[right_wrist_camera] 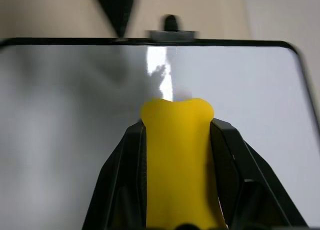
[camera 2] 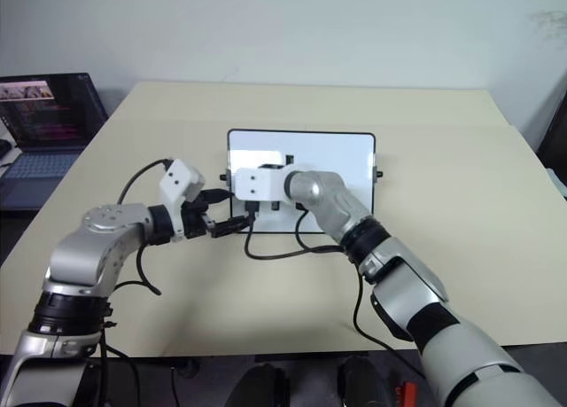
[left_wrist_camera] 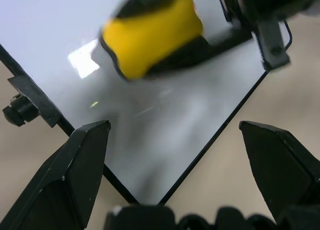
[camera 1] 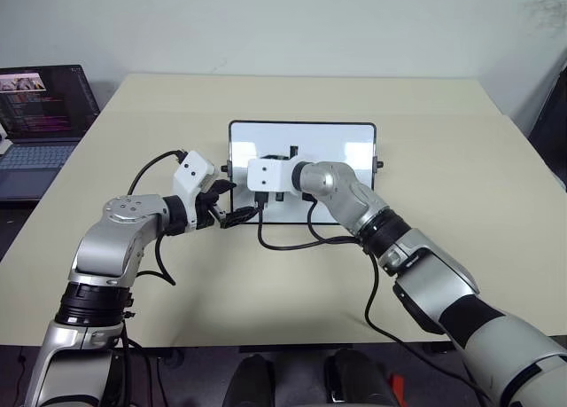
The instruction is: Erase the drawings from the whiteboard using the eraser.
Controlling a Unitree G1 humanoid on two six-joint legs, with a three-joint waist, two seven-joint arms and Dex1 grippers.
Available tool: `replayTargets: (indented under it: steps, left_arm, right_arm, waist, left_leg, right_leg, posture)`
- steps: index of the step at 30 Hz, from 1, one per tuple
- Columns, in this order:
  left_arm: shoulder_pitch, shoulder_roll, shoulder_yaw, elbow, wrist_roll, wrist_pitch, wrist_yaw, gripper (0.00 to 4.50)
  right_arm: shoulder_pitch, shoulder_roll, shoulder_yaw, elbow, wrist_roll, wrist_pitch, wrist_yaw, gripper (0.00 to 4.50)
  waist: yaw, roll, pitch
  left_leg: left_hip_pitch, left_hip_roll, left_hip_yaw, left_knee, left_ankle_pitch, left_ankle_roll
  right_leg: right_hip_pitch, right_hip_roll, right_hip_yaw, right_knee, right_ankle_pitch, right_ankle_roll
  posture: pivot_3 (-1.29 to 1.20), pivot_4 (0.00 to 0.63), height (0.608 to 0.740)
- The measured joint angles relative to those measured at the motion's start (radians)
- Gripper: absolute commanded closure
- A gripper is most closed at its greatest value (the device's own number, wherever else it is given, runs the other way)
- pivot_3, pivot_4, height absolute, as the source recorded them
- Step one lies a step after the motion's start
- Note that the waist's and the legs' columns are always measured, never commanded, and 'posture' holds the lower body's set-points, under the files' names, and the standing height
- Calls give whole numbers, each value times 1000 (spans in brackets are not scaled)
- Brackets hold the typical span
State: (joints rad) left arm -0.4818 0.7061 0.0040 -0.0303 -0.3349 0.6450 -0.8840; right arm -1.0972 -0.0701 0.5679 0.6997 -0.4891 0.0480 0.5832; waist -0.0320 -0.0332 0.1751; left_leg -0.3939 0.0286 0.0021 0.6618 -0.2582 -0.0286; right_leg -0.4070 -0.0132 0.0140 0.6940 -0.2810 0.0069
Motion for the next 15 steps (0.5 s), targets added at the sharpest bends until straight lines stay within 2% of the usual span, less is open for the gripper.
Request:
replayTargets:
  steps: [3,9,15]
  left_arm:
    - [0,0,0,0,1,0,0,0]
    - [-1,0,0,2,1,0,-1,0]
    - [-2,-2,0,3,2,-1,-1,0]
  right_arm:
    - [7,0,6,-8,-3,3,4,3127]
    - [-25,-6,-1,27,-3,-3,-75,3128]
    - [-20,-35,6,6,-2,-1,-7,3128]
  waist:
    - [0,0,0]
    - [1,0,0]
    - [2,0,0]
  left_leg:
    - [1,0,0,1,0,0]
    - [1,0,0,1,0,0]
    - [1,0,0,1,0,0]
  right_leg:
    - [0,0,0,2,0,0]
    - [0,0,0,2,0,0]
    - [0,0,0,2,0,0]
  posture:
    - [0,150,740]
    - [0,150,740]
    - [0,150,740]
